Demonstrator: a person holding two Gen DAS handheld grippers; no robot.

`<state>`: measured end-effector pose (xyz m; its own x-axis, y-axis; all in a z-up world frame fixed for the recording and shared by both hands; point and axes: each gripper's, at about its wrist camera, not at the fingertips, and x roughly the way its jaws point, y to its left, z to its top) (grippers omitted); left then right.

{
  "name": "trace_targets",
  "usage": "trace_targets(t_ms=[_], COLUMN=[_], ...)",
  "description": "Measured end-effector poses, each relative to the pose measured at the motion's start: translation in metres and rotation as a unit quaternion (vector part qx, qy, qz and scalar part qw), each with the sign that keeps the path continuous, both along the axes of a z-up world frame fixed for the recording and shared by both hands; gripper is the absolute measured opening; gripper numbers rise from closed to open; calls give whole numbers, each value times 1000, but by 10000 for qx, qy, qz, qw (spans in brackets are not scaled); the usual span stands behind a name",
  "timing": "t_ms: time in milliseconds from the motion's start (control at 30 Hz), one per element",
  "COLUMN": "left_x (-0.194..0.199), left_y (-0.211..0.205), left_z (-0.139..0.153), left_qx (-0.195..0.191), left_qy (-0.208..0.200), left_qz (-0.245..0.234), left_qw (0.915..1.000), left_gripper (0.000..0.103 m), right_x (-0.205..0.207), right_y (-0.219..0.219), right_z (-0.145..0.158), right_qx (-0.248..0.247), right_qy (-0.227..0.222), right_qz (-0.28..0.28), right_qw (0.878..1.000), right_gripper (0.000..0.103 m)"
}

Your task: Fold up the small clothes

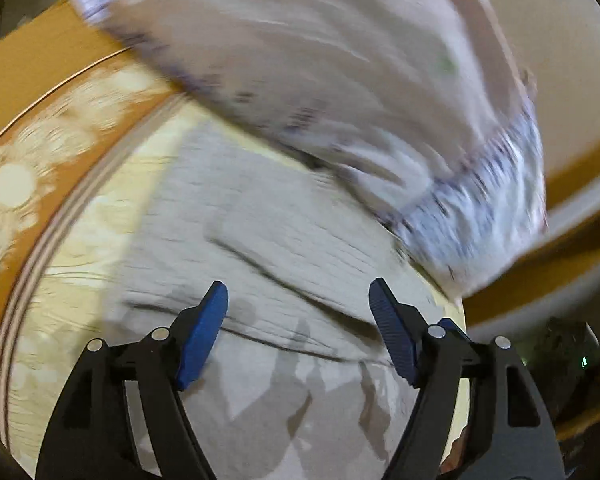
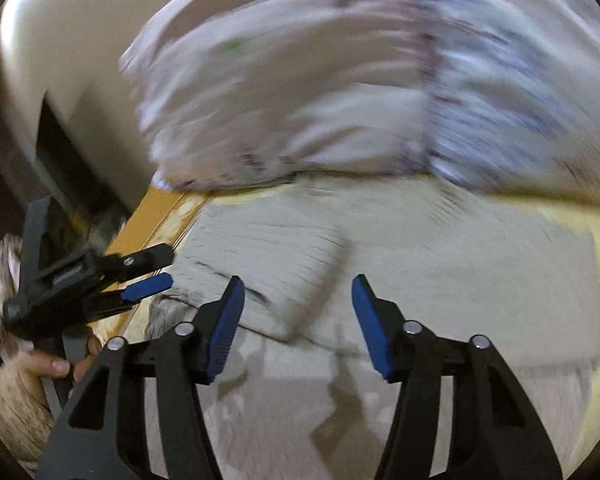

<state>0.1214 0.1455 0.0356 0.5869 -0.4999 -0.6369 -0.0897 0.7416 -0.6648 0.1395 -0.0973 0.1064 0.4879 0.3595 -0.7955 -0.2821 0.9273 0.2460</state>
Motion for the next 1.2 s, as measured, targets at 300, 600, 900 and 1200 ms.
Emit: trace_targets(t_ms=[300, 600, 900, 1200], left_x=[4, 5, 5, 5], left_y=[27, 31, 29, 27], left_z=[-27, -30, -31, -30], left_qx=[-263, -256, -159, -59], left_qy=[530, 615, 611, 609], left_qz=[398, 384, 340, 272], left_qw=[9975, 9970, 9974, 9978], left_gripper=[60, 56, 55, 55], right_x=[27, 25, -1, -20], right_y=[89, 91, -68, -122], right_z=[-40, -58, -28, -63], right_qx=[-1403, -1986, 125, 1220], right_qy=[11, -195, 48, 786], right_qz=[1320, 1121, -2470, -2947], right_qw=[9813, 9735, 9689, 9445], right_gripper=[46, 9, 9, 29])
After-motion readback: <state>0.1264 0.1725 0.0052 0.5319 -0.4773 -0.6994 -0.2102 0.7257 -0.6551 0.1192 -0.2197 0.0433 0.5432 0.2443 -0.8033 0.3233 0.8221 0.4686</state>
